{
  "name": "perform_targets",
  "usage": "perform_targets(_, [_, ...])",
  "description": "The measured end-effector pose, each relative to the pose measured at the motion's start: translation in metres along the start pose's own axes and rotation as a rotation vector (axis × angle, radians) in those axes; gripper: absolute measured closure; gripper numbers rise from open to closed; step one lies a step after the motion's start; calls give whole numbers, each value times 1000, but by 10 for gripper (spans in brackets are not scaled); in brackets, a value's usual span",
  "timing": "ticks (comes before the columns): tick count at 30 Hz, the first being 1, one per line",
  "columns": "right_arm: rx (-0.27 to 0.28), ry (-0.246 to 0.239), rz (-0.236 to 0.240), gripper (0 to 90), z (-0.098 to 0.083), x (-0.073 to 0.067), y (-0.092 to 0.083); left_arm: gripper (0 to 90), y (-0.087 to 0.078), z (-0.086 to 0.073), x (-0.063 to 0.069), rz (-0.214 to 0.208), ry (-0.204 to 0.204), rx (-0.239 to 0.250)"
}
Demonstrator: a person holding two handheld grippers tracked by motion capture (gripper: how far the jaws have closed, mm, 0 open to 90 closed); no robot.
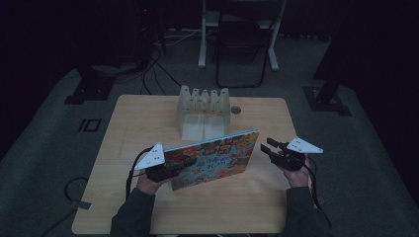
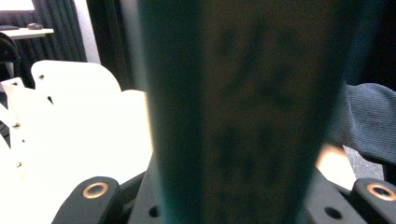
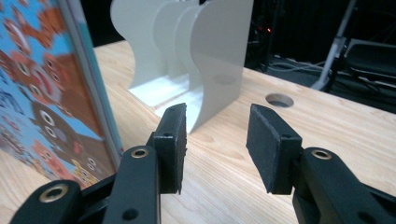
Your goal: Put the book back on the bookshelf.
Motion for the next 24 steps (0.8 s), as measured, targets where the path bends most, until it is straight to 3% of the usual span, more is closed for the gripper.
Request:
perform_targets(13, [-89,33,-89,530,-20,11,12,771,0,0,3,4,6,-1])
perform_targets(24, [-141,64,-118,518,-36,18,18,782,2,1,5,15,3,-2])
Point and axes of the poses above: each handheld gripper's, and its own axes: y roughly forward along the jaws, z roughly out of its top, x roughly to its right, the point moved 6 cm from there along y, roughly forward along the jaws, and after that the axes turned 1 degree about -z, right-handed, at the moved point
